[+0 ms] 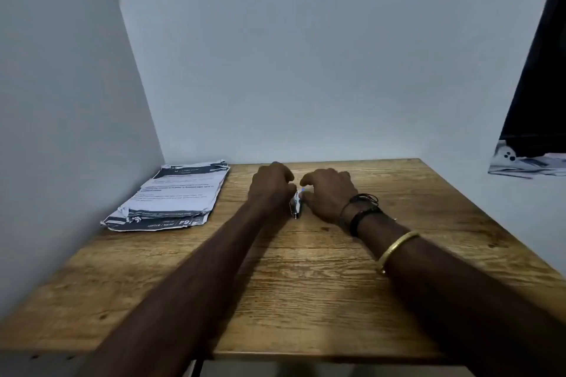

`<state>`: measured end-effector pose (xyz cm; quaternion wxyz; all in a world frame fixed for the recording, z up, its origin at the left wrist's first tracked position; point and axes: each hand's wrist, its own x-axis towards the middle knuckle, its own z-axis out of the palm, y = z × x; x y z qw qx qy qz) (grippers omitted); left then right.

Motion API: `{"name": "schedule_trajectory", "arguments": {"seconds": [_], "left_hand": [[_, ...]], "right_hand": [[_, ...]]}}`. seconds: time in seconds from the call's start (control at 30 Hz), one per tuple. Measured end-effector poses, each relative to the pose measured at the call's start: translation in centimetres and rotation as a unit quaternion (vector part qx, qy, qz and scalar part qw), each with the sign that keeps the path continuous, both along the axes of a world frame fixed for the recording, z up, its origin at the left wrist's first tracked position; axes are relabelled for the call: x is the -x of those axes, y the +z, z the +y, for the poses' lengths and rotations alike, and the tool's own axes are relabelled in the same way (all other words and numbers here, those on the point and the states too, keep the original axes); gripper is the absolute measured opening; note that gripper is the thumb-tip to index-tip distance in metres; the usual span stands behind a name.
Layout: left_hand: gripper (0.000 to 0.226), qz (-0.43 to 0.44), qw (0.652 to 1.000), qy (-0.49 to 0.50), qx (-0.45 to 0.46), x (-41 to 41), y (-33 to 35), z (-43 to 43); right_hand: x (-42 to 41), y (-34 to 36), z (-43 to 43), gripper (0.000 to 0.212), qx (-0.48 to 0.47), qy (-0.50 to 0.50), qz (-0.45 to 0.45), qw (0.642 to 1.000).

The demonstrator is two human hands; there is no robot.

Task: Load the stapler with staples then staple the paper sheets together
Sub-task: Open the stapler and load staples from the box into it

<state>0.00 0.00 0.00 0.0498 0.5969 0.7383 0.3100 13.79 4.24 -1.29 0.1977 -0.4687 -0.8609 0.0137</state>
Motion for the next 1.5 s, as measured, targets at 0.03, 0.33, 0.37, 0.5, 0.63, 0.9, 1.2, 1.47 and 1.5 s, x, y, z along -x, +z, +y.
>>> {"name": "schedule_trajectory", "arguments": {"seconds": [0.03,0.33,0.37,0.5,0.63,0.9,1.2,1.47,1.5], "left_hand": [[0.032,0.001,1.0,0.008,0.016,0.1,-0.3,0.2],[0.023,-0.021,0.998,0.004,0.058,0.2,-1.5,0.7],[0.022,-0.028,0.998,0.002,0.059,0.5,-1.5,0.8],[0.018,-0.068,0.996,-0.001,0.053,1.4,-2.0,1.0],[0.013,-0.125,0.992,-0.008,0.014,1.5,-2.4,1.1],[0.009,-0.205,0.977,-0.002,-0.064,0.1,-2.2,0.7],[0.025,-0.253,0.957,-0.031,-0.136,-0.1,-1.7,0.3],[0.007,-0.422,0.899,-0.11,-0.048,-0.2,-2.1,0.4],[0.007,-0.424,0.897,-0.111,-0.052,-0.2,-2.0,0.4]], "right_hand": [[0.0,-0.3,0.1,0.038,0.019,-0.003,-0.008,1.0],[0.9,-1.2,1.9,0.032,0.11,0.016,0.011,0.994],[1.1,-1.2,2.0,0.032,0.113,0.019,0.025,0.993],[1.2,-1.4,2.2,0.03,0.116,0.028,0.065,0.991],[1.1,-1.4,2.1,0.022,0.123,0.058,0.134,0.982],[0.8,-1.5,1.9,0.012,0.117,0.07,0.276,0.952],[0.5,-1.6,2.7,0.007,0.145,0.066,0.454,0.877],[0.0,-1.5,3.0,0.008,0.183,0.107,0.519,0.828],[0.0,-1.5,3.0,0.009,0.186,0.112,0.519,0.826]]}}
